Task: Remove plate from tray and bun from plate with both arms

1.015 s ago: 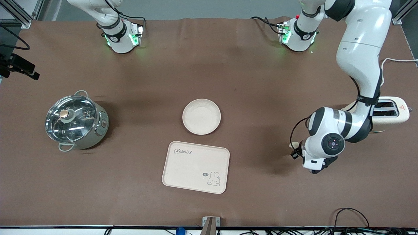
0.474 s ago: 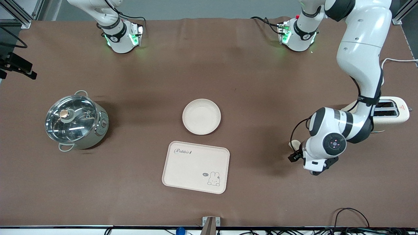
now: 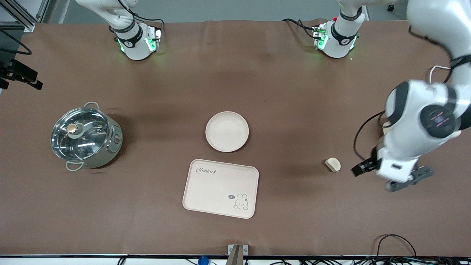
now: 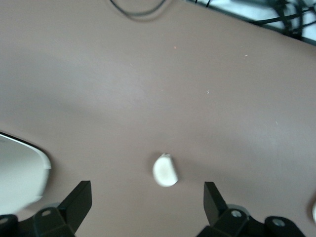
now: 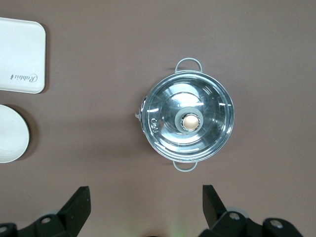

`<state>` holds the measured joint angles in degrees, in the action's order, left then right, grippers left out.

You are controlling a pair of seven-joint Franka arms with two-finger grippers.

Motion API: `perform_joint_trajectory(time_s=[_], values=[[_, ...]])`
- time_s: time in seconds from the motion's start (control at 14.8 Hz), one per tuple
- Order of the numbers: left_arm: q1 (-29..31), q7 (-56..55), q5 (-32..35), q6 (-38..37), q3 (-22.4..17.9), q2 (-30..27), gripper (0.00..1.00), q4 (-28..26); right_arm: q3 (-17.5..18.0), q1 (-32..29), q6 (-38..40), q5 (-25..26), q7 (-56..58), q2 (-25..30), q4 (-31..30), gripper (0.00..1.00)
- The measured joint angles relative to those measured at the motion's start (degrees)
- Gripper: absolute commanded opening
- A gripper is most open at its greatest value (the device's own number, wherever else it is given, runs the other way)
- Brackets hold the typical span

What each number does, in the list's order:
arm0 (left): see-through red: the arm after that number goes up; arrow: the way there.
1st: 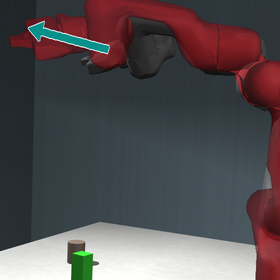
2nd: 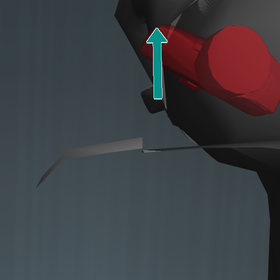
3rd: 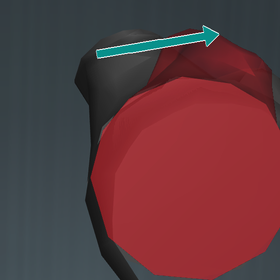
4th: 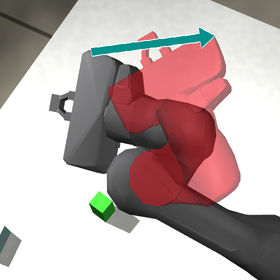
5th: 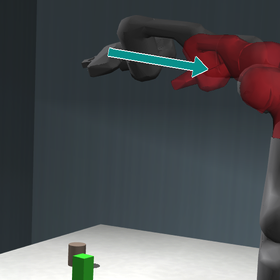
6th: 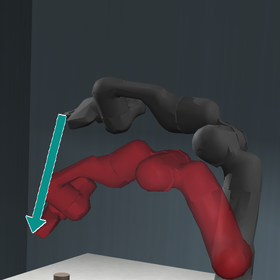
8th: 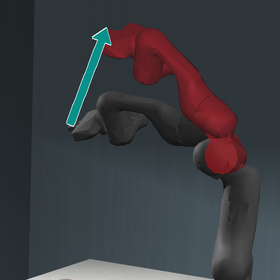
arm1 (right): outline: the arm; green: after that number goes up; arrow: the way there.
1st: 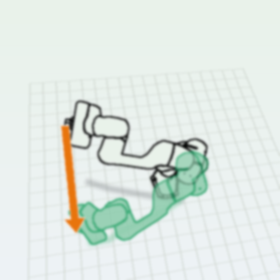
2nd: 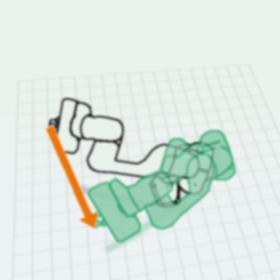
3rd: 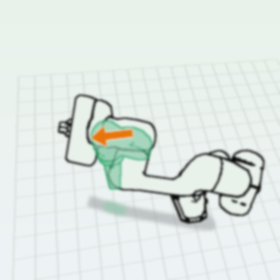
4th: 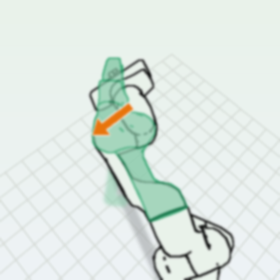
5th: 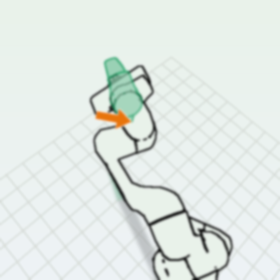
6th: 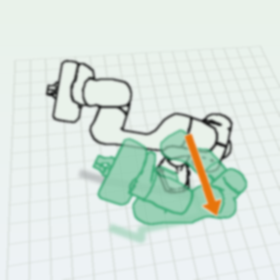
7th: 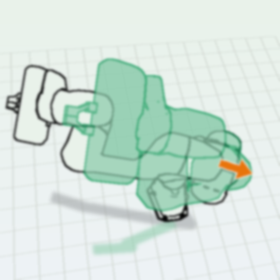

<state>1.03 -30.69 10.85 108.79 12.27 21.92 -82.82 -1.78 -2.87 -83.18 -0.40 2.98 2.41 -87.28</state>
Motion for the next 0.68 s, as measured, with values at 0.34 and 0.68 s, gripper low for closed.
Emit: perform_joint_trajectory(time_s=[0.34, 0.68], values=[[3.4, 22.6, -5.7, -16.6, 0.3, -13.6, 1.00, -0.2, 0.5, 0.1, 0.1, 0.0, 0.1, 0.0, -0.1, 1.00], [3.3, 26.7, -9.0, -20.5, -0.2, -22.9, 1.00, -4.6, 0.6, 0.1, 0.6, 0.0, 0.1, 0.0, -0.3, 1.00]])
